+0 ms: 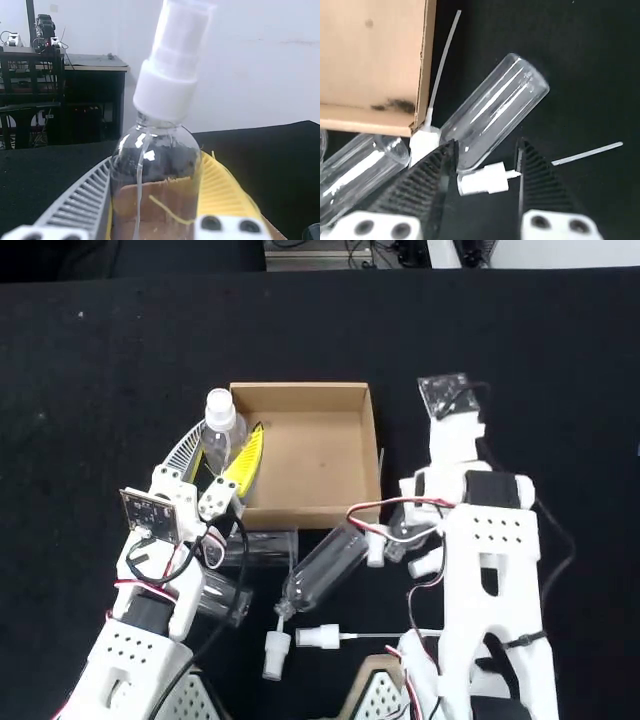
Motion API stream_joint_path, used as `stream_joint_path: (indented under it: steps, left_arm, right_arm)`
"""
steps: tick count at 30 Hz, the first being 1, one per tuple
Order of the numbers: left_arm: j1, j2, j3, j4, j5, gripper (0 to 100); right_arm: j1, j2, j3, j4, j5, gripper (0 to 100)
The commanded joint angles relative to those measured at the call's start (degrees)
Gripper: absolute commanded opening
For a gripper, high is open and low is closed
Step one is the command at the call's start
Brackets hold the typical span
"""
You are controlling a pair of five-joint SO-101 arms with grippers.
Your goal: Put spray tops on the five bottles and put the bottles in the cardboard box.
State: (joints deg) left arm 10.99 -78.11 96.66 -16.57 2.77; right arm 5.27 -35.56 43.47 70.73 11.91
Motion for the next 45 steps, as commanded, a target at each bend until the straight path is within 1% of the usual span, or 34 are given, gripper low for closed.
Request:
stream_joint_path:
  steps: [1, 5, 9, 12, 14, 18, 20, 22, 28, 31, 34, 40, 45]
  left_arm:
    - [0.22, -0.09, 1.27, -0.44, 0.35, 4]
    - [0.48, -0.09, 0.66, -0.44, 0.09, 4]
    - [1.89, 0.79, -4.88, 1.67, 0.44, 4]
    - [2.33, 4.04, -14.73, 7.56, 0.44, 4]
    - [1.36, 9.67, -22.55, 10.46, 0.44, 4]
    - [-1.27, 24.97, -33.27, 9.32, 0.09, 4]
    - [-1.36, 31.47, -35.12, 6.33, 0.09, 4]
    - [-0.75, 35.52, -34.77, 1.23, 0.09, 4]
    - [1.80, 44.13, -28.09, -21.01, 0.09, 4]
    - [1.36, 49.93, -28.26, -28.57, 0.09, 4]
    - [1.01, 56.70, -29.76, -32.53, 0.09, 4]
    - [-1.98, 69.01, -34.51, -41.23, 0.44, 4]
    - [-2.51, 76.31, -37.76, -44.40, 0.44, 4]
  right_arm:
    - [1.41, -2.33, -1.45, -6.59, -2.29, 15.5]
    - [1.41, -2.33, 4.88, -14.07, -11.08, 15.5]
    - [1.32, -2.68, 14.73, -24.00, -16.62, 15.5]
    - [1.32, -2.77, 18.86, -28.84, -17.58, 15.5]
    - [1.67, -2.77, 18.95, -29.63, -17.58, 15.5]
    - [1.76, -2.77, 19.12, -29.98, -17.32, 15.5]
    - [1.76, -2.77, 19.30, -30.07, -17.32, 15.5]
    - [1.76, -2.51, 19.30, -30.07, -17.32, 15.5]
    - [1.76, -2.42, 19.30, -30.07, -17.32, 15.5]
    - [1.76, -2.42, 19.30, -30.15, -17.32, 15.5]
    - [1.76, -2.42, 19.30, -30.15, -17.32, 15.5]
    - [1.76, -2.51, 19.82, -30.15, -17.32, 15.5]
    - [1.76, -2.68, 19.91, -30.15, -17.32, 15.5]
